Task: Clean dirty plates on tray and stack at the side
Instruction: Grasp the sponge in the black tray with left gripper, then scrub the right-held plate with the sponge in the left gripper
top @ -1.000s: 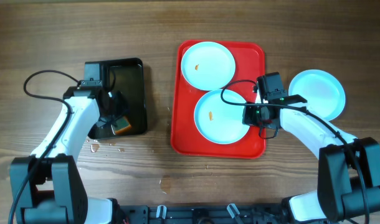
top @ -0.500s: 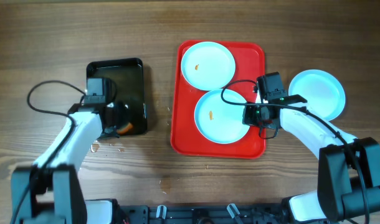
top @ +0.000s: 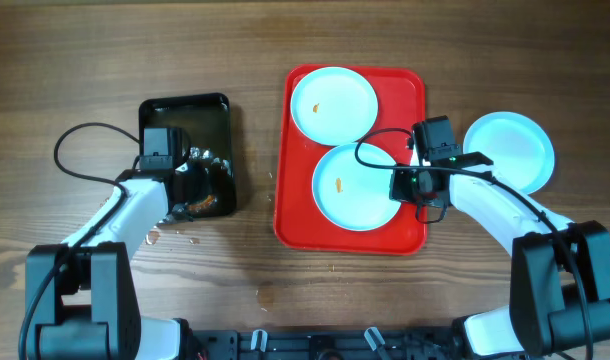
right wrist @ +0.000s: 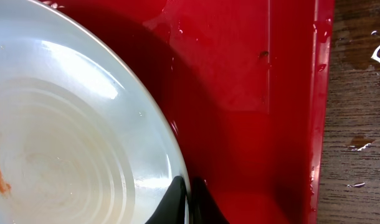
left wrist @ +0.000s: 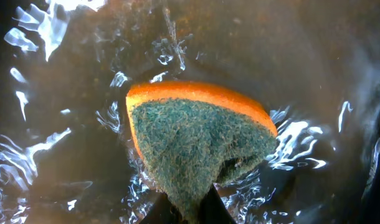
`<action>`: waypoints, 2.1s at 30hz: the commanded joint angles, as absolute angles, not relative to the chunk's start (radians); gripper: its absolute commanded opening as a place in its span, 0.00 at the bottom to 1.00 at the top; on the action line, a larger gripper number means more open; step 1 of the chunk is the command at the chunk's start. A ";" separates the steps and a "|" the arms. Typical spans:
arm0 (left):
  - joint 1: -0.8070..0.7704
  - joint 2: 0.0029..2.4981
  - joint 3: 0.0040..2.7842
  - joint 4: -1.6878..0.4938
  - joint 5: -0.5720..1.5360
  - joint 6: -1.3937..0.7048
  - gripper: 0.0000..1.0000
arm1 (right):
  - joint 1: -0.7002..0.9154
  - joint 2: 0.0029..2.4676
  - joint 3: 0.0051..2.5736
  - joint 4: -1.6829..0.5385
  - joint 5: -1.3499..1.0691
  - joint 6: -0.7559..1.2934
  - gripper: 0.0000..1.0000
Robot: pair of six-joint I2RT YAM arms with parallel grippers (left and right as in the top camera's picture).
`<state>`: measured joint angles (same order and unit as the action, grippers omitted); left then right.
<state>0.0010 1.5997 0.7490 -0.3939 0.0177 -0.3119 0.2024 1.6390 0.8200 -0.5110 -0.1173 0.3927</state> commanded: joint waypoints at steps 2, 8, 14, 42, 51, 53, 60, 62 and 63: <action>-0.005 1.529 0.834 -0.524 0.052 -0.295 0.04 | 0.204 1.663 0.803 -0.529 -0.049 0.391 0.04; -0.057 1.394 0.956 -0.628 0.084 -0.297 0.04 | 0.204 1.663 0.803 -0.534 -0.052 0.392 0.04; -0.377 1.402 0.956 -0.487 0.228 -0.467 0.04 | 0.204 1.663 0.803 -0.531 -0.052 0.375 0.05; -0.686 1.926 0.957 -0.217 -0.155 -0.579 0.04 | 0.204 1.663 0.803 -0.536 -0.052 0.344 0.04; -0.669 1.922 1.161 -0.514 -0.377 -0.559 0.04 | 0.204 1.663 0.803 -0.563 -0.051 0.353 0.04; -0.664 1.915 1.212 -0.583 -0.376 -0.589 0.04 | 0.204 1.663 0.803 -0.567 -0.040 0.375 0.04; -0.583 1.785 1.276 -0.753 -0.311 -0.644 0.04 | 0.204 1.663 0.803 -0.566 -0.040 0.365 0.04; -0.527 1.732 1.276 -0.809 -0.311 -0.643 0.04 | 0.204 1.660 0.806 -0.562 -0.041 0.340 0.04; -0.496 1.714 1.276 -0.835 -0.311 -0.632 0.04 | 0.204 1.657 0.810 -0.563 -0.040 0.329 0.04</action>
